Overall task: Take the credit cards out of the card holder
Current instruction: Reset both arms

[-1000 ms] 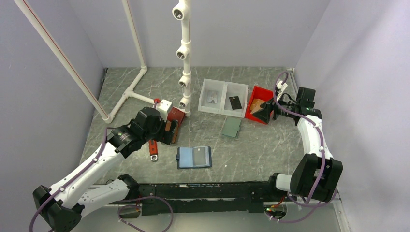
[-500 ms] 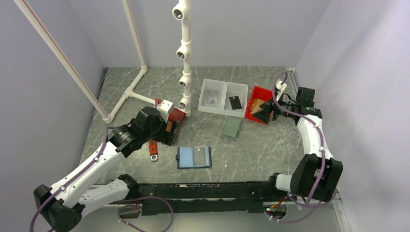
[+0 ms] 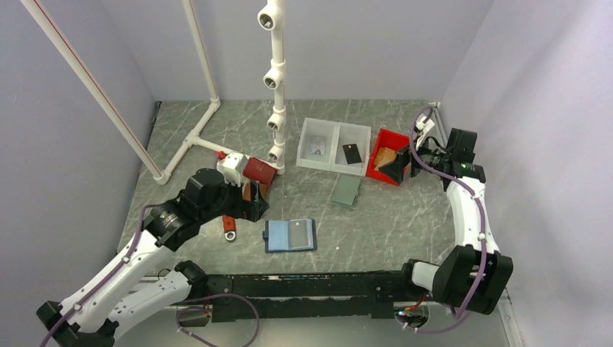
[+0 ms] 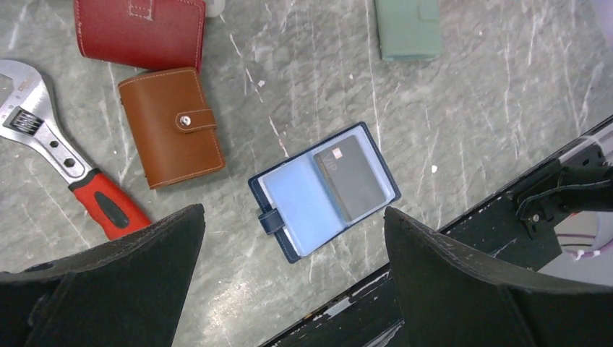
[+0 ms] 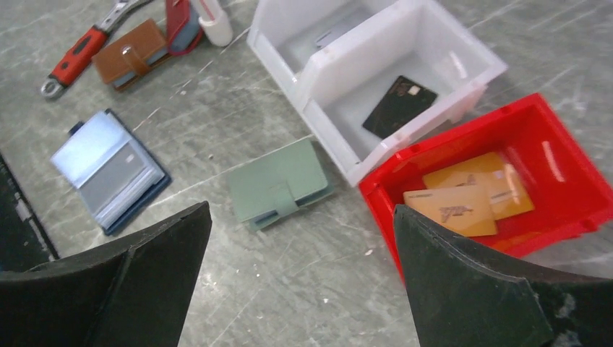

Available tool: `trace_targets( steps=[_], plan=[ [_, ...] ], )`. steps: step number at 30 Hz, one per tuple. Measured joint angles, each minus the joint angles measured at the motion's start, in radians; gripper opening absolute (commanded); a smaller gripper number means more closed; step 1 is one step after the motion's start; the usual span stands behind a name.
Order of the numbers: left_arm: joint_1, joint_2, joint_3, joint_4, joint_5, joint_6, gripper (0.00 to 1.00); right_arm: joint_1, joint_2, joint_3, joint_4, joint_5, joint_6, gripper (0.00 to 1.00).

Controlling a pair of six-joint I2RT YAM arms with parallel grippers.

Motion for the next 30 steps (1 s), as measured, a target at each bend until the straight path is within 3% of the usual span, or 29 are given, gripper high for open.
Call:
trace_targets(
  steps=[8,17,30],
  plan=[
    [0.002,0.029,0.092,-0.031,-0.087,0.013,0.99,-0.066,-0.065,0.011,0.142,0.169,0.317,1.00],
    [0.062,0.073,0.133,-0.010,-0.201,0.155,0.99,-0.108,-0.203,0.015,0.271,0.365,0.603,1.00],
    [0.141,0.000,0.023,0.053,-0.192,0.226,0.99,-0.133,-0.176,0.003,0.328,0.385,0.756,1.00]
  ],
)
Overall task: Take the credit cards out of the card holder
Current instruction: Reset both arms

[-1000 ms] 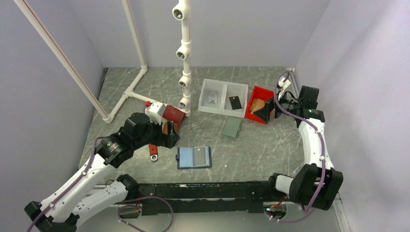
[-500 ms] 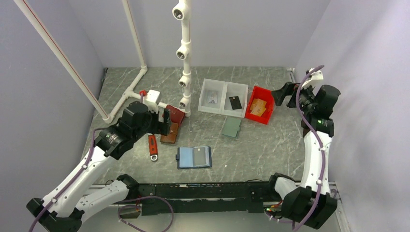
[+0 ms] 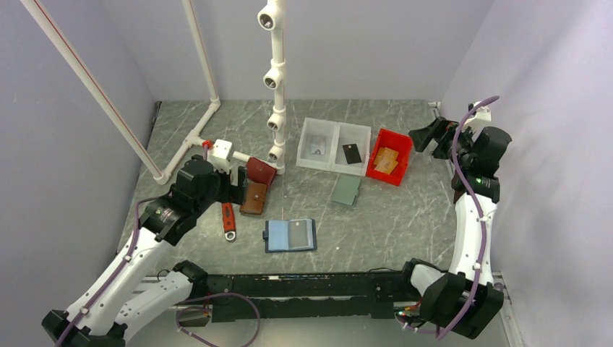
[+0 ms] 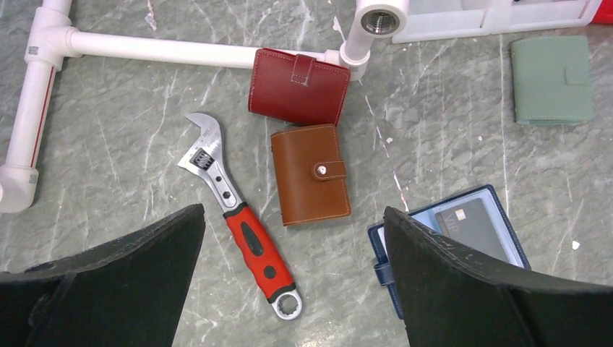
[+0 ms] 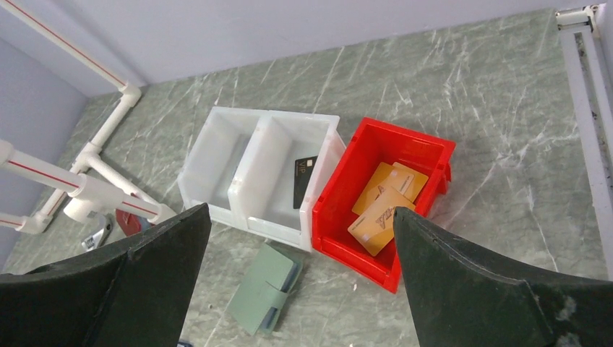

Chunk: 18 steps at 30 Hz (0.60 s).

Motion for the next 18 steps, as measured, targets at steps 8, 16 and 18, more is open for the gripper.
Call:
trace_targets(
  steps=[8,16,18],
  plan=[
    [0.017,0.001,0.000,0.006,0.023,0.000,0.99,-0.015,0.001,-0.008,0.025,-0.010,0.009,1.00],
    [0.025,0.014,0.000,0.006,0.031,0.000,0.99,-0.017,0.002,-0.024,0.037,-0.010,0.014,1.00],
    [0.026,0.014,0.000,0.006,0.034,0.000,0.99,-0.017,0.002,-0.024,0.039,-0.010,0.015,1.00]
  ],
)
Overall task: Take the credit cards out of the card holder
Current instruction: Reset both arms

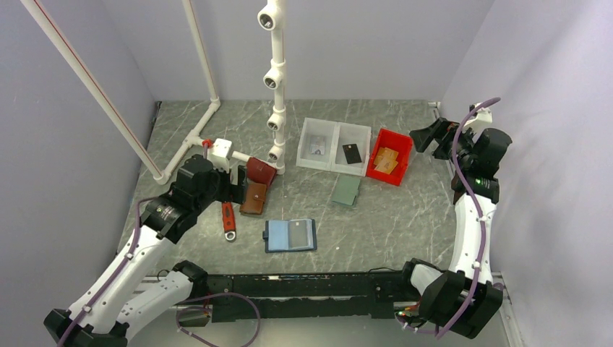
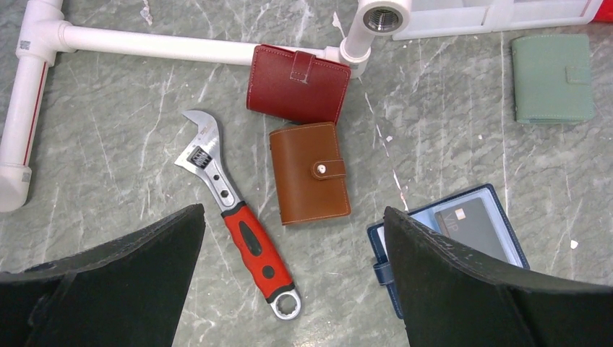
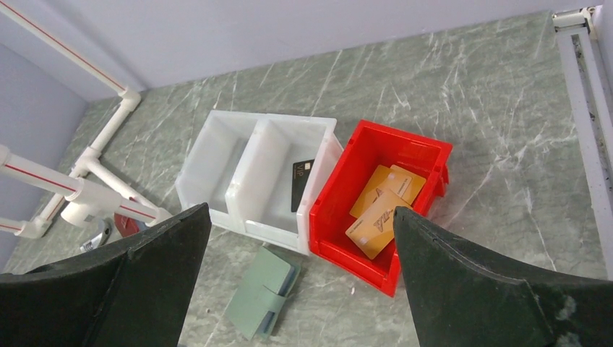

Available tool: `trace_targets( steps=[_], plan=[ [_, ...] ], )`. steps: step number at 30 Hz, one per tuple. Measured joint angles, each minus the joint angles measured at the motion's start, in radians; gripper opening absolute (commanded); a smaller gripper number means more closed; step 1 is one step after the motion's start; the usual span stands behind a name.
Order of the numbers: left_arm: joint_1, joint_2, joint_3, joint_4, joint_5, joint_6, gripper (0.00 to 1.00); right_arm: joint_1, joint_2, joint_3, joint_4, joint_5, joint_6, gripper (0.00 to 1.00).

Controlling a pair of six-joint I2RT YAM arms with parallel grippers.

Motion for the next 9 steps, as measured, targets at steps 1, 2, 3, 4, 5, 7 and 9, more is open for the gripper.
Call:
trace_targets(
  steps=[1,2,3,4,5,7,9],
  plan=[
    [0.000,0.000,0.000,0.000,0.001,0.000,0.99,0.000,0.000,0.000,0.002,0.000,0.000,1.00],
    [0.001,0.000,0.000,0.000,0.001,0.000,0.99,0.000,0.000,0.000,0.003,0.000,0.000,1.00],
    [0.001,0.000,0.000,0.000,0.002,0.000,0.99,0.000,0.000,0.000,0.004,0.000,0.000,1.00],
    [0.002,0.000,0.000,0.000,0.003,0.000,0.99,0.000,0.000,0.000,0.006,0.000,0.000,1.00],
    [0.002,0.000,0.000,0.000,0.005,0.000,0.99,0.000,0.000,0.000,0.006,0.000,0.001,1.00],
    [0.004,0.000,0.000,0.000,0.007,0.000,0.99,0.000,0.000,-0.002,0.007,0.000,0.002,1.00],
    [0.005,0.000,0.000,0.000,0.007,0.000,0.99,0.000,0.000,-0.006,0.009,-0.001,0.005,1.00]
  ],
)
